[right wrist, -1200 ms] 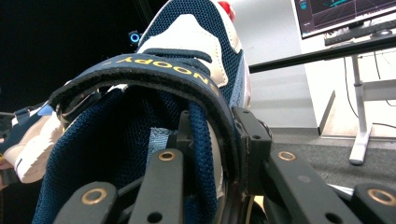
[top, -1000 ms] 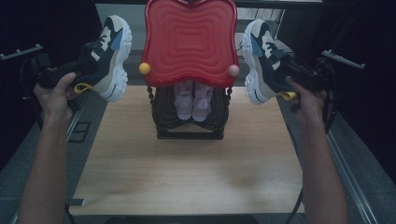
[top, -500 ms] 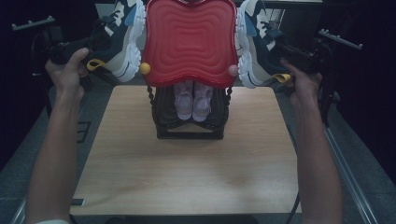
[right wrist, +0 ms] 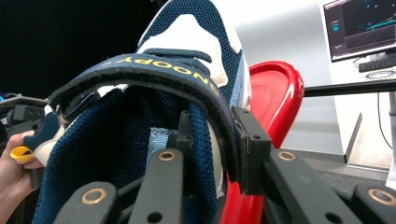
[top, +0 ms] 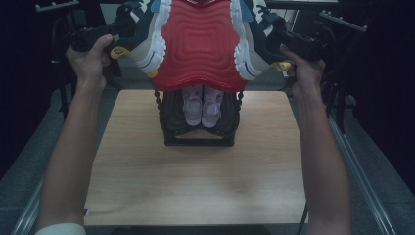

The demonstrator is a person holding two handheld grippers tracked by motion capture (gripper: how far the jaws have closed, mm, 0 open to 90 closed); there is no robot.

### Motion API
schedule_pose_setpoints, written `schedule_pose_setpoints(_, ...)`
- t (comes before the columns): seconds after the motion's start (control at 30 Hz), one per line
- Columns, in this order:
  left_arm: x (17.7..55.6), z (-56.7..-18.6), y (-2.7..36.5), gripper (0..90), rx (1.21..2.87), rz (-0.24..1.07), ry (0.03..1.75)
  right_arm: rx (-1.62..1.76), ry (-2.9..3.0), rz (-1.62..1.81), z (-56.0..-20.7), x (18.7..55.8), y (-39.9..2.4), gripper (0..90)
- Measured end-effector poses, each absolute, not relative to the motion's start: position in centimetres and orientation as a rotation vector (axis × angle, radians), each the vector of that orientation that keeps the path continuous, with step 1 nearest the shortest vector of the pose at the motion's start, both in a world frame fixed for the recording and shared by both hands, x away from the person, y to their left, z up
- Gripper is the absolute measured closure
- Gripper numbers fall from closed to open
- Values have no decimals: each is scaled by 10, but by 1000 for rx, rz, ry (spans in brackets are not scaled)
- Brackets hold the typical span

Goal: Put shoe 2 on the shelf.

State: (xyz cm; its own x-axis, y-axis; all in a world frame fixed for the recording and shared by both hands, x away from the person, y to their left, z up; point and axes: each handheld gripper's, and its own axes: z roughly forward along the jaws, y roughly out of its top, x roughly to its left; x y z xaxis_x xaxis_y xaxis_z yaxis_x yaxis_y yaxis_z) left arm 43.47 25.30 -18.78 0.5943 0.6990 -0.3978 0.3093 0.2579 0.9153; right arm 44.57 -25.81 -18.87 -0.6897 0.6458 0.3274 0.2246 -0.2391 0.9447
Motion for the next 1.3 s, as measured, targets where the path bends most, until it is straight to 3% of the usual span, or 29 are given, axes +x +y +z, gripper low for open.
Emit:
schedule_pose_setpoints(0.6, 455, -181, 223, 740, 1326, 359, 986, 1046, 1742, 1978, -172, 462, -226, 743)
schedule_pose_setpoints(1.3, 468, -192, 199, 738, 1350, 424, 1029, 1084, 1773, 1837, -188, 479, -182, 741)
